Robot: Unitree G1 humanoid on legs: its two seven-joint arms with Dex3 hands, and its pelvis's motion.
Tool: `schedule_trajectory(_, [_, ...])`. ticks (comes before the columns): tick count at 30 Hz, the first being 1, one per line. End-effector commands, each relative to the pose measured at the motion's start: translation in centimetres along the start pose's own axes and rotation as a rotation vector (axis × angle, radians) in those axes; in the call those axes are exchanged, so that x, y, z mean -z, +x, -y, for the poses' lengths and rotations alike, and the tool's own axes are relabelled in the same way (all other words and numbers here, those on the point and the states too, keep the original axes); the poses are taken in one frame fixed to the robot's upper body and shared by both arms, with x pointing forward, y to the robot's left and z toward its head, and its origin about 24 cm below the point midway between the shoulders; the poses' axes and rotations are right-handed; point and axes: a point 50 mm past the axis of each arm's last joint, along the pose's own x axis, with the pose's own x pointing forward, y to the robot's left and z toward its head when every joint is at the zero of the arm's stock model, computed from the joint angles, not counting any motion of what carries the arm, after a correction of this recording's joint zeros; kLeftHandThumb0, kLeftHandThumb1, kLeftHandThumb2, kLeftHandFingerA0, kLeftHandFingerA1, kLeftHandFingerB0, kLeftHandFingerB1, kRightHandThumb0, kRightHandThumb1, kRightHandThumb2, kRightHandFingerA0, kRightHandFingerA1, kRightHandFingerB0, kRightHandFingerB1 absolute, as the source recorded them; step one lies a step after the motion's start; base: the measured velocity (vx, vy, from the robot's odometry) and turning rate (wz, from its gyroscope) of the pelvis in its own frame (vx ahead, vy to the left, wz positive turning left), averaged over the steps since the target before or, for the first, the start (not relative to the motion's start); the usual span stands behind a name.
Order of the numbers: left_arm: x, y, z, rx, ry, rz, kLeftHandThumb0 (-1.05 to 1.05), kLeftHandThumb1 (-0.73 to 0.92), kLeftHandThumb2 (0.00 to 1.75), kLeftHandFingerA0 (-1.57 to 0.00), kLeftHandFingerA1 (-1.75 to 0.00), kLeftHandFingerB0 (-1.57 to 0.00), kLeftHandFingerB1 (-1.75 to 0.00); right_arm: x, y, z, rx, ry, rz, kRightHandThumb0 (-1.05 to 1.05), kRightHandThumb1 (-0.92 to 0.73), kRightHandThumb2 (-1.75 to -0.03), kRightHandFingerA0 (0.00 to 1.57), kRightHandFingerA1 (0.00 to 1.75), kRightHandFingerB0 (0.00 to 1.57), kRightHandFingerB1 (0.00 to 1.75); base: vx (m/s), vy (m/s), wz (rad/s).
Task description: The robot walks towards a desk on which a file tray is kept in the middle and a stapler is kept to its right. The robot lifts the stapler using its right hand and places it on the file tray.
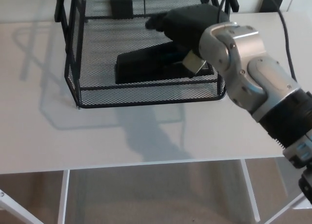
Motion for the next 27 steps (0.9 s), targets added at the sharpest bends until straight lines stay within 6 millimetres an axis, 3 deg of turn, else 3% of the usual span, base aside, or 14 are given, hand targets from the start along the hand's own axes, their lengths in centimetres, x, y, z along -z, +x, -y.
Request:
schedule_trajectory(1, [-0.1, -0.2, -0.5, -0.017, 0.029, 0.020, -0.59, 0.73, 0.62, -0.63, -0.46, -0.44, -0.39, 0.1, -0.1, 2.3, -0.014, -0.082, -0.010, -0.98, -0.55, -0.91, 0.00, 0.21, 0.00, 0.11, 0.00, 0.000, 0.00])
schedule_trajectory(6, [-0.1, 0.0, -0.4, -0.025, 0.030, 0.011, -0.57, 0.73, 0.61, -0.63, -0.46, -0.43, -0.39, 0.1, -0.3, 4.2, -0.007, -0.093, -0.015, -0.94, -0.46, -0.74, 0.00, 0.00, 0.00, 0.00, 0.00, 0.000, 0.00])
schedule_trajectory(7, [-0.1, 0.0, -0.4, -0.028, 0.008, 0.011, -0.58, 0.72, 0.62, -0.63, -0.47, -0.45, -0.40, 0.1, -0.5, 5.3, 0.003, -0.138, -0.023, -0.98, -0.56, -0.93, 0.00, 0.22, 0.00, 0.16, 0.00, 0.000, 0.00])
schedule_trajectory(8, [0.0, 0.0, -0.4, -0.027, 0.011, 0.011, -0.55, 0.57, 0.98, -0.60, -0.64, -0.31, -0.51, 0.0, -0.6, 5.8, 0.015, -0.152, -0.023, -0.98, -0.56, -0.94, 0.00, 0.23, 0.00, 0.17, 0.00, 0.000, 0.00])
schedule_trajectory(10, [0.1, -0.1, -0.5, -0.021, 0.027, 0.011, -0.57, 0.58, 0.99, -0.60, -0.63, -0.31, -0.50, 0.1, -0.8, 7.0, 0.036, -0.110, -0.019, -0.92, -0.47, -0.75, 0.00, 0.00, 0.00, 0.04, 0.00, 0.000, 0.00])
schedule_trajectory(11, [0.2, -0.1, -0.4, -0.023, 0.028, 0.007, -0.54, 0.58, 0.99, -0.59, -0.63, -0.32, -0.50, 0.1, -1.2, 8.2, 0.037, -0.115, -0.019, -0.98, -0.56, -0.93, 0.00, 0.21, 0.00, 0.17, 0.00, 0.000, 0.00])
schedule_trajectory(12, [0.2, -0.1, -0.4, -0.028, 0.029, 0.001, -0.55, 0.58, 0.98, -0.60, -0.63, -0.32, -0.51, 0.2, -1.5, 9.1, 0.038, -0.100, -0.011, -0.87, -0.59, -0.59, 0.00, 0.00, 0.00, 0.00, 0.00, 0.000, 0.00])
schedule_trajectory(13, [0.2, -0.1, -0.4, -0.028, 0.030, 0.001, -0.55, 0.58, 0.98, -0.60, -0.63, -0.32, -0.51, 0.4, -1.8, 10.0, 0.042, -0.087, -0.003, -1.01, -0.57, -0.95, 0.00, 0.22, 0.00, 0.17, 0.00, 0.000, 0.00])
schedule_trajectory(15, [0.3, -0.1, -0.4, -0.025, 0.042, 0.002, -0.53, 0.57, 0.99, -0.59, -0.63, -0.31, -0.51, 0.8, -2.4, 11.4, 0.044, -0.076, -0.002, -1.01, -0.58, -0.95, 0.00, 0.22, 0.00, 0.16, 0.00, 0.000, 0.00])
schedule_trajectory(16, [0.3, -0.1, -0.4, -0.023, 0.040, 0.003, -0.58, 0.73, 0.61, -0.65, -0.46, -0.45, -0.39, 1.0, -2.8, 12.1, 0.066, -0.044, 0.008, -0.90, -0.50, -0.76, 0.00, 0.00, 0.00, 0.05, 0.00, 0.000, 0.00])
schedule_trajectory(18, [0.5, -0.2, -0.5, -0.020, 0.038, 0.001, -0.59, 0.73, 0.62, -0.64, -0.46, -0.44, -0.39, 1.3, -3.4, 12.9, 0.083, -0.014, 0.012, -0.88, -0.62, -0.60, 0.00, 0.00, 0.00, 0.04, 0.00, 0.000, 0.00])
schedule_trajectory(19, [0.5, -0.2, -0.5, -0.020, 0.035, -0.003, -0.59, 0.72, 0.61, -0.64, -0.46, -0.45, -0.39, 1.9, -4.2, 13.9, 0.101, 0.007, 0.010, -1.01, -0.60, -0.98, 0.00, 0.17, 0.00, 0.11, 0.00, 0.000, 0.00])
schedule_trajectory(24, [0.6, -0.3, -0.6, -0.014, 0.021, 0.003, -0.58, 0.73, 0.62, -0.62, -0.46, -0.44, -0.39, 5.4, -9.5, 18.4, 0.196, 0.131, 0.042, -1.05, -0.70, -1.01, 0.00, 0.10, 0.00, 0.02, 0.00, 0.000, 0.00])
schedule_trajectory(27, [0.3, -0.1, -0.8, -0.034, 0.034, -0.008, -0.59, 0.73, 0.62, -0.63, -0.45, -0.44, -0.38, 9.6, -14.9, 20.3, 0.277, 0.198, -0.014, -1.05, -0.69, -1.02, 0.00, 0.07, 0.00, 0.07, 0.00, 0.000, 0.00])
